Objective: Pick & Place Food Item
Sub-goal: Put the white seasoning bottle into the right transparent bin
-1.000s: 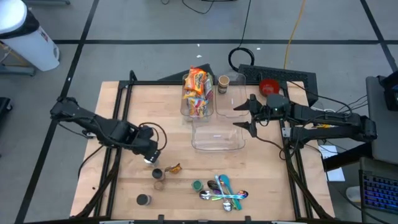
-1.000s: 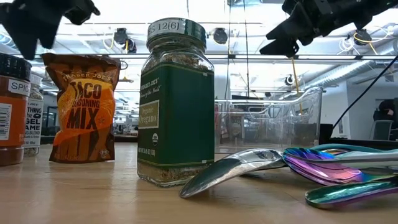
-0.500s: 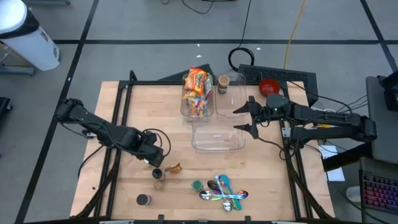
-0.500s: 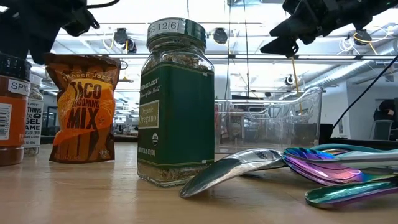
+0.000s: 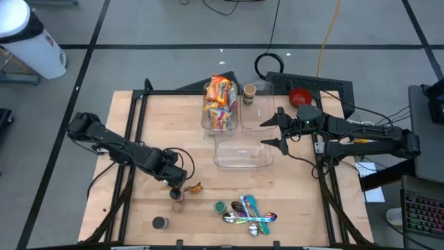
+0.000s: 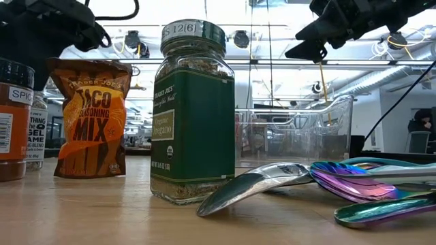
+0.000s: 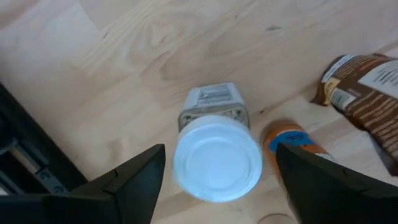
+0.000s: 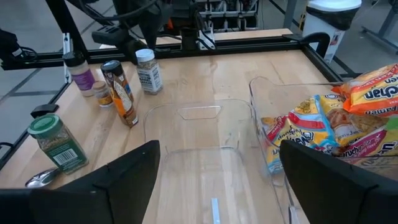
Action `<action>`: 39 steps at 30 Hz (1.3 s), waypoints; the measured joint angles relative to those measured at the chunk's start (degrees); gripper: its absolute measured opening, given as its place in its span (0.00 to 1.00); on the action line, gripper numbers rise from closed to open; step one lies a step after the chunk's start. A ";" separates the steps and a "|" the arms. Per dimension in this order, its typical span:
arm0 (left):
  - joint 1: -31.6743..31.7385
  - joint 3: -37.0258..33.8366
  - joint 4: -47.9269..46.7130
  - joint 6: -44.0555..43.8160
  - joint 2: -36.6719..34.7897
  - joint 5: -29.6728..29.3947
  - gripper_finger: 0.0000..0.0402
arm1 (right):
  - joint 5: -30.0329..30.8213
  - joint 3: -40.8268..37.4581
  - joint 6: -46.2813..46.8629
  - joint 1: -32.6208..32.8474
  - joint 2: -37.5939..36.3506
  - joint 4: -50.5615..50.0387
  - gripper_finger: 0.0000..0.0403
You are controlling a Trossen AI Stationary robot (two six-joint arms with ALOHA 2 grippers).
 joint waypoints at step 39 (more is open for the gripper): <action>-1.84 0.00 1.01 -10.20 0.62 -0.76 0.76 | -0.04 0.07 -1.08 -0.02 0.00 -0.42 0.80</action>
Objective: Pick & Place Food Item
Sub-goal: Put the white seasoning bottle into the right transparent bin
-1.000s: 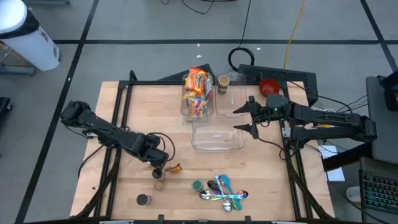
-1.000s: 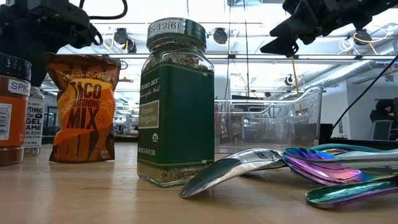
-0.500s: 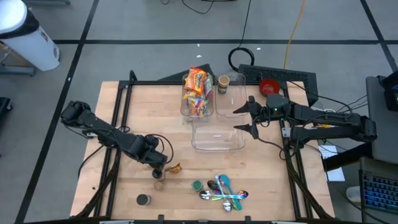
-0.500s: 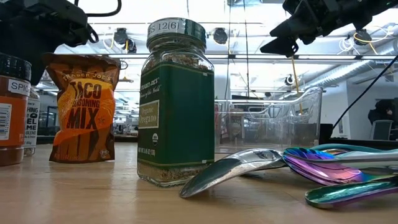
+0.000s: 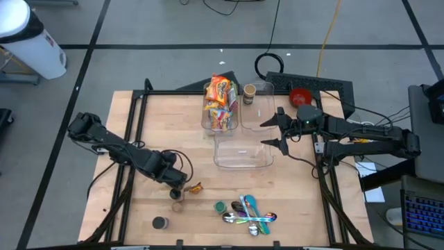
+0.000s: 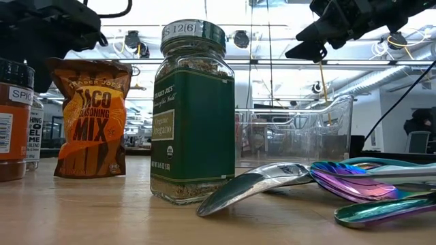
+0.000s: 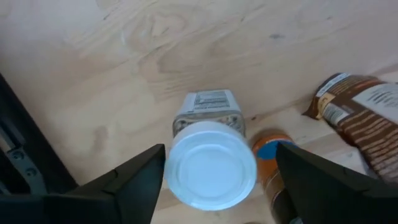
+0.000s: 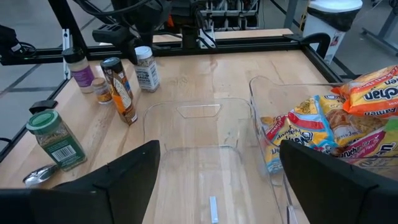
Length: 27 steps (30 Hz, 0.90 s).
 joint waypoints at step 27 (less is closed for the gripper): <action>-0.97 -0.05 -0.54 -1.61 3.61 -0.70 0.52 | 0.00 0.00 -0.08 0.00 0.02 0.04 0.80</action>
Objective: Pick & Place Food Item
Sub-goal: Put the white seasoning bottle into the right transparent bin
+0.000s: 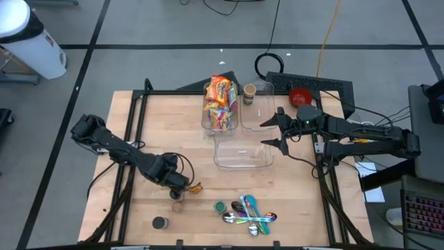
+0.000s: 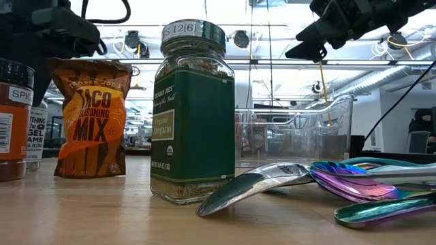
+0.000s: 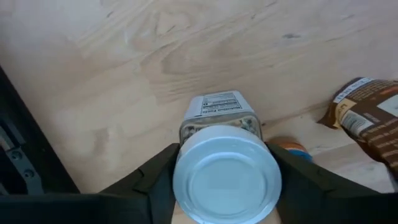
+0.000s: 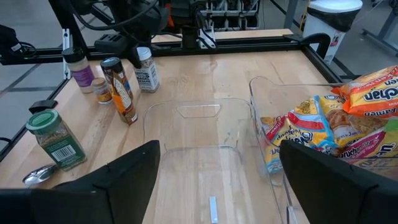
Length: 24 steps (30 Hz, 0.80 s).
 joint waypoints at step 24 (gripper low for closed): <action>16.48 33.73 -4.33 53.38 4.32 -25.67 0.52 | 0.08 0.00 2.26 6.00 1.75 7.12 0.80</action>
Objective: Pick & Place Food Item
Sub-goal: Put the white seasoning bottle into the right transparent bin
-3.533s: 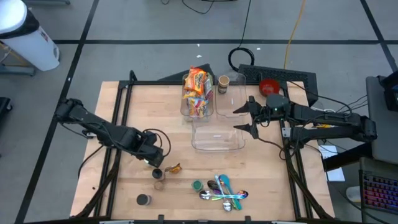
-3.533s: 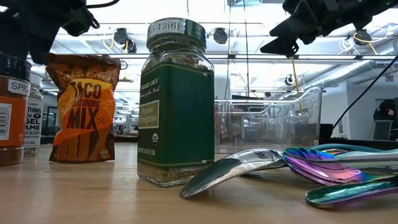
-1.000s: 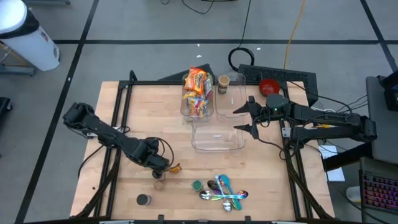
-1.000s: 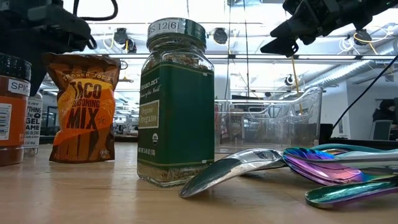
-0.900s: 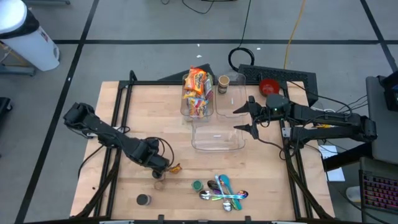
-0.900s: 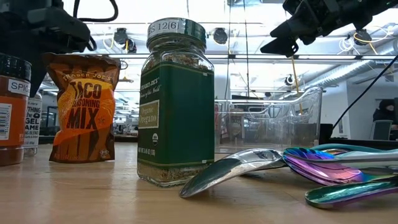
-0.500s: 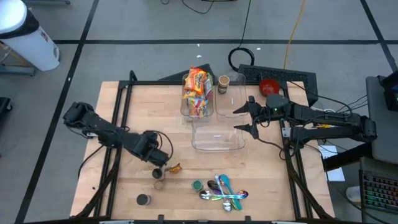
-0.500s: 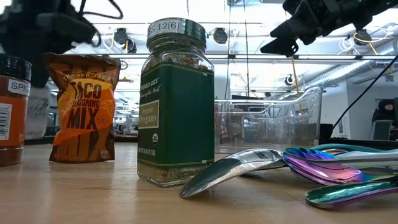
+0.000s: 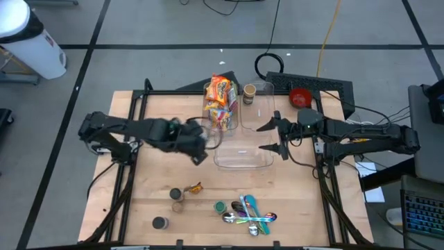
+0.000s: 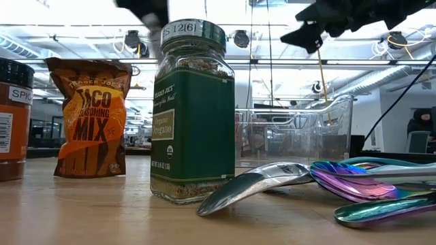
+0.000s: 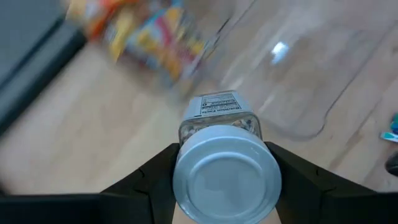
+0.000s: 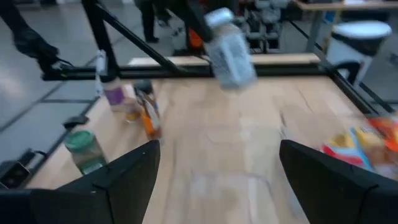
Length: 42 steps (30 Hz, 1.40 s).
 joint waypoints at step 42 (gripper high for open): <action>3.35 23.28 14.94 39.12 18.54 14.71 0.52 | -0.10 -0.02 -2.46 5.50 21.32 22.36 0.46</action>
